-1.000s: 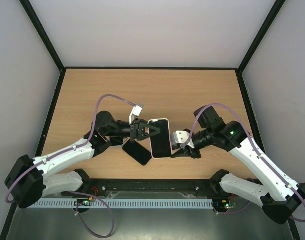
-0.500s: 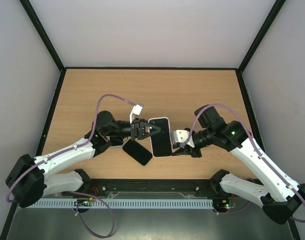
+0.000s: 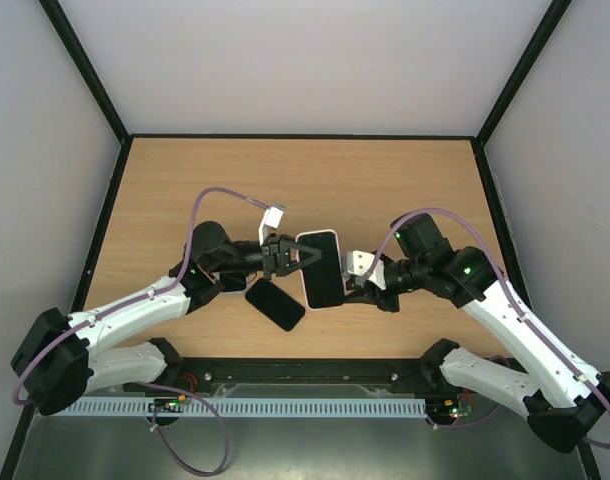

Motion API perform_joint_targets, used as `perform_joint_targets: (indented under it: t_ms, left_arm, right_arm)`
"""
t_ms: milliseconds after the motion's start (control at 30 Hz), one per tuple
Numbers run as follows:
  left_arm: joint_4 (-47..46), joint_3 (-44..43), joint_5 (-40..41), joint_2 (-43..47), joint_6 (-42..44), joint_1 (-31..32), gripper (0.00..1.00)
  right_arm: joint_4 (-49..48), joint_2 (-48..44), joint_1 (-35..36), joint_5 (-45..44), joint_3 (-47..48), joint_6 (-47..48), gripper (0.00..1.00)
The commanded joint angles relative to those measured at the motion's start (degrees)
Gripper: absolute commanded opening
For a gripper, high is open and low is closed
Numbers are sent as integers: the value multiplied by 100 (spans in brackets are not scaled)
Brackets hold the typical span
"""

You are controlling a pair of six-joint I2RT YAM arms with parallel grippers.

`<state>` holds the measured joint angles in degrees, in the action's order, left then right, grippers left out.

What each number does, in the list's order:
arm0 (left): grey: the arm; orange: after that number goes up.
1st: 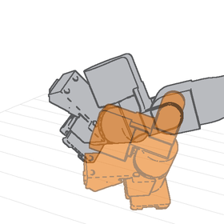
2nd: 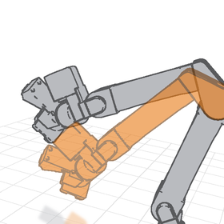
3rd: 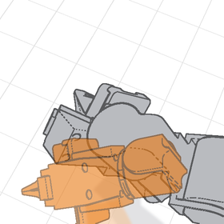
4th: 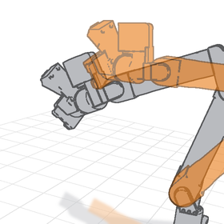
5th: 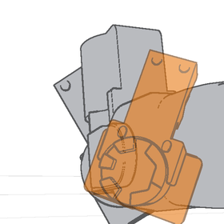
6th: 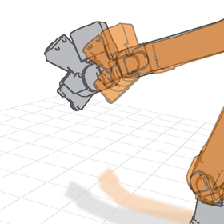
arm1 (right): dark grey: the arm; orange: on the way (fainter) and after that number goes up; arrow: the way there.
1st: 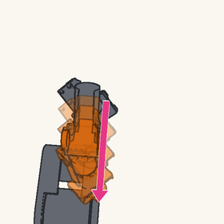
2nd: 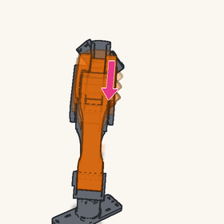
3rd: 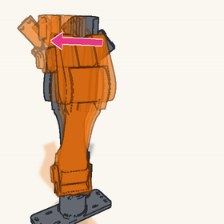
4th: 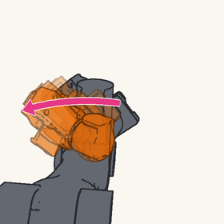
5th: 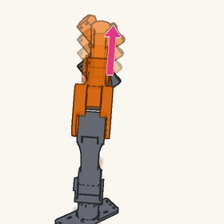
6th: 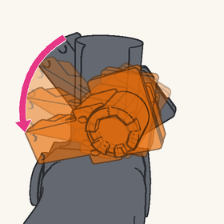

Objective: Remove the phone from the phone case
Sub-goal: Remove the phone case from the phone.

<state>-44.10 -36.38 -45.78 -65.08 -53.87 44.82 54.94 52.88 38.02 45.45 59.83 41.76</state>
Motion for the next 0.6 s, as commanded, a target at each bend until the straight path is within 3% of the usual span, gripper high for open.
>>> perform_joint_targets:
  t_ms: [0,233,567]
  left_arm:
    - [-468,-129,-1005,92,-397,335,2]
    - [-76,-149,-946,101,-113,365,2]
    - [337,-138,-827,52,328,447,3]
  right_arm:
    - [-1797,115,-133,-821,15,-641,18]
    - [-2183,232,-425,-335,157,-1650,29]
    - [-2372,599,-575,689,547,-2740,35]
